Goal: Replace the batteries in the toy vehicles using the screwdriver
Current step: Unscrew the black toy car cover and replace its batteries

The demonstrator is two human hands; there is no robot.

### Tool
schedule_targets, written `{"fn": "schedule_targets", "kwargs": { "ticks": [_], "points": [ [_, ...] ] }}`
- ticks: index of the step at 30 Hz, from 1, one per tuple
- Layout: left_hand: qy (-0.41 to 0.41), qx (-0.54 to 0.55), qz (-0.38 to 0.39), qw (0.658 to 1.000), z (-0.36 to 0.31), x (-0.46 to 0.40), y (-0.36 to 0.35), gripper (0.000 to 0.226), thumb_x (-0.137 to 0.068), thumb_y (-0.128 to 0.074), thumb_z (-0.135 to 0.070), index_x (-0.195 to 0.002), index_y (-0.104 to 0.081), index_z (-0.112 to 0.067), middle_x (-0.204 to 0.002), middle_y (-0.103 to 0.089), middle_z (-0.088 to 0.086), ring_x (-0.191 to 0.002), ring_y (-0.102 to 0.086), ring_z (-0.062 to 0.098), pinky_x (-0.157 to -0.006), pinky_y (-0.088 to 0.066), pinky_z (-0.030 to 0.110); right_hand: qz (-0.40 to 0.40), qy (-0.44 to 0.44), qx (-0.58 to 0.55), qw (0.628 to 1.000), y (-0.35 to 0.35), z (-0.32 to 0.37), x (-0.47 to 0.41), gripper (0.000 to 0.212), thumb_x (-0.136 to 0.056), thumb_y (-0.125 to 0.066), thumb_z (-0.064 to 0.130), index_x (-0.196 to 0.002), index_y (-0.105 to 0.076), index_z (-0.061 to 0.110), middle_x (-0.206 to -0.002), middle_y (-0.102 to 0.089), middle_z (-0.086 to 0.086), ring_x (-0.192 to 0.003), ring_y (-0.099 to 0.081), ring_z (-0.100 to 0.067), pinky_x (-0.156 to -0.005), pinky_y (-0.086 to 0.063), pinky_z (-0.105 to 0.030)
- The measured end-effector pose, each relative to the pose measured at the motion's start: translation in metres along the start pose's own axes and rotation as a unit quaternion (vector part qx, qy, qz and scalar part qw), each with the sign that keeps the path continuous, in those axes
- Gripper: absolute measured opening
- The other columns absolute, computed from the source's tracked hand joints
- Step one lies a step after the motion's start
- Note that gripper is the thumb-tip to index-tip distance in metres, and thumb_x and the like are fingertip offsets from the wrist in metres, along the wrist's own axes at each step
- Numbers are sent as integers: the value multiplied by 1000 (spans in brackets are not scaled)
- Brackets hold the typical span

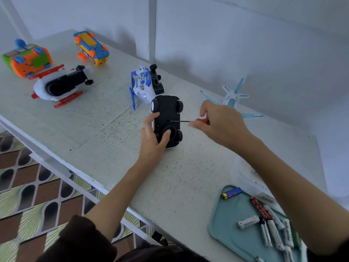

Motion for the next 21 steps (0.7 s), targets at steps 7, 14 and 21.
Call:
{"fn": "schedule_targets", "kwargs": {
  "ticks": [7, 14, 21],
  "points": [
    [-1, -1, -4, 1000, -1, 1, 1, 51, -79, -55, -42, -118, -30, -62, -128, -47, 8, -114, -50, 35, -93, -47, 56, 54, 3, 36, 998, -7, 1, -2, 40, -95, -37, 47, -68, -40, 17, -60, -42, 5, -53, -38, -6, -50, -29, -19],
    [-24, 0, 4, 1000, -11, 2, 0, 51, -80, -54, -39, -115, -28, -65, -119, -47, -1, -109, -53, 29, -90, -49, 53, 52, -11, 79, 995, -1, 0, -4, 50, -95, -37, 47, -57, -35, 16, -55, -39, 3, -49, -35, -7, -46, -21, -20],
    [-19, -8, 7, 1000, -7, 2, -1, 51, -79, -53, -43, -116, -27, -65, -123, -49, 9, -109, -52, 33, -90, -49, 55, 53, 14, 20, 998, 2, 12, -1, 32, -85, -61, 38, -86, -39, 16, -93, -50, -3, -78, -47, -16, -66, -34, -26]
  ]
}}
Point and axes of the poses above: each hand's wrist, its own x-axis away from the middle knuckle, its own y-axis out of the back of the hand, z = x × y, the point moved 8 cm from there along -x, towards the middle knuckle
